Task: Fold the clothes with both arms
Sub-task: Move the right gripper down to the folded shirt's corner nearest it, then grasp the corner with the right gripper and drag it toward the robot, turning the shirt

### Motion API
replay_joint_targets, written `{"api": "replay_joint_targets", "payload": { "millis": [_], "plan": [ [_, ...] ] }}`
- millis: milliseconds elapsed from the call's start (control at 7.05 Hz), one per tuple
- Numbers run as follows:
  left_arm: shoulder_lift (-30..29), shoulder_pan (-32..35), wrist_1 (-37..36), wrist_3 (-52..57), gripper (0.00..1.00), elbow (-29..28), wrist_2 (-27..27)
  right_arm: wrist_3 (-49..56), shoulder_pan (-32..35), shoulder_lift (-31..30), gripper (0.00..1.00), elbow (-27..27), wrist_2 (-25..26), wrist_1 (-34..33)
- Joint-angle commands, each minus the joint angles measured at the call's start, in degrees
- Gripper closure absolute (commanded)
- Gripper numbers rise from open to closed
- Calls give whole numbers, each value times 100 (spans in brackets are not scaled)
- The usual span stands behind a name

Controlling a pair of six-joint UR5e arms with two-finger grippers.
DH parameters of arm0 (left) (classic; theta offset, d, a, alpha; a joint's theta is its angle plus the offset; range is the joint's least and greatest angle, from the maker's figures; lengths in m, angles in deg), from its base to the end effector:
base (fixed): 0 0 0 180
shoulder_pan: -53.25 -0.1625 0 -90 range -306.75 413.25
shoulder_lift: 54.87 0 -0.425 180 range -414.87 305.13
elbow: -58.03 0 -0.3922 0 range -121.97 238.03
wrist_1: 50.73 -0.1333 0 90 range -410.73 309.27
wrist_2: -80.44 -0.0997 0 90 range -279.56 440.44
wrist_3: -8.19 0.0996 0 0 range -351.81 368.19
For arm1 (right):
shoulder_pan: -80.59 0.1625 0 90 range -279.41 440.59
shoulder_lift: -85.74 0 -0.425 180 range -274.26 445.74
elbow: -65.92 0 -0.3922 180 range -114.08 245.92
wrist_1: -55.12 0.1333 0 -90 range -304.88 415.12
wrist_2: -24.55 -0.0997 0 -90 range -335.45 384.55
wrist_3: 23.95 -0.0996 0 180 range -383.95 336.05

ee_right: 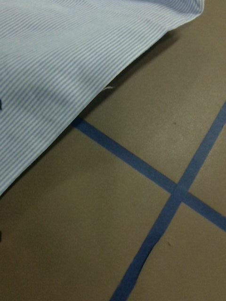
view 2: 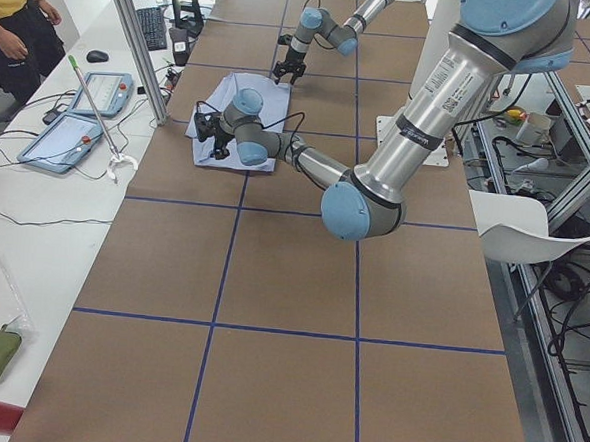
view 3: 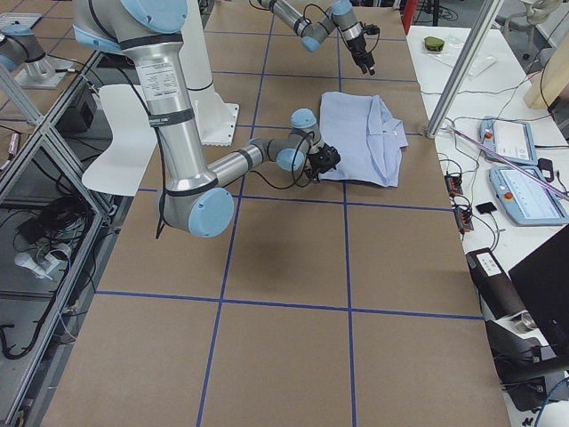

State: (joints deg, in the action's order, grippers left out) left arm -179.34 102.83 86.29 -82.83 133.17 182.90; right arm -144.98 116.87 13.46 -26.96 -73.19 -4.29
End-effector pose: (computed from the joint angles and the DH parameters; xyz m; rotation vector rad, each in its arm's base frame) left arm 0.3939 -0.6350 0.3283 0.3069 1.1576 -0.6516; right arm -0.4417 -0.4729 0.4135 -0.0892 -0.9417 1.0308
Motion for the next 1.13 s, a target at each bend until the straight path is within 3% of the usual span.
{"api": "replay_joint_targets", "payload": {
  "millis": [0, 142, 284, 567, 993],
  "plan": [
    [-15, -1, 0, -3, 25, 0, 2, -53, -16, -41, 60, -20, 1, 0],
    [-15, -1, 0, -12, 25, 0, 2, -192, -16, -49, 93, -28, -17, 0],
    [-15, -1, 0, -12, 25, 0, 2, -194, -16, -49, 100, -46, -34, 0],
    [-15, -1, 0, -3, 25, 0, 2, -176, -7, -197, 100, -264, -78, 0],
    [11, 8, 0, -21, 25, 122, 20, -185, -138, -1328, 100, -1921, -805, -26]
  ]
}}
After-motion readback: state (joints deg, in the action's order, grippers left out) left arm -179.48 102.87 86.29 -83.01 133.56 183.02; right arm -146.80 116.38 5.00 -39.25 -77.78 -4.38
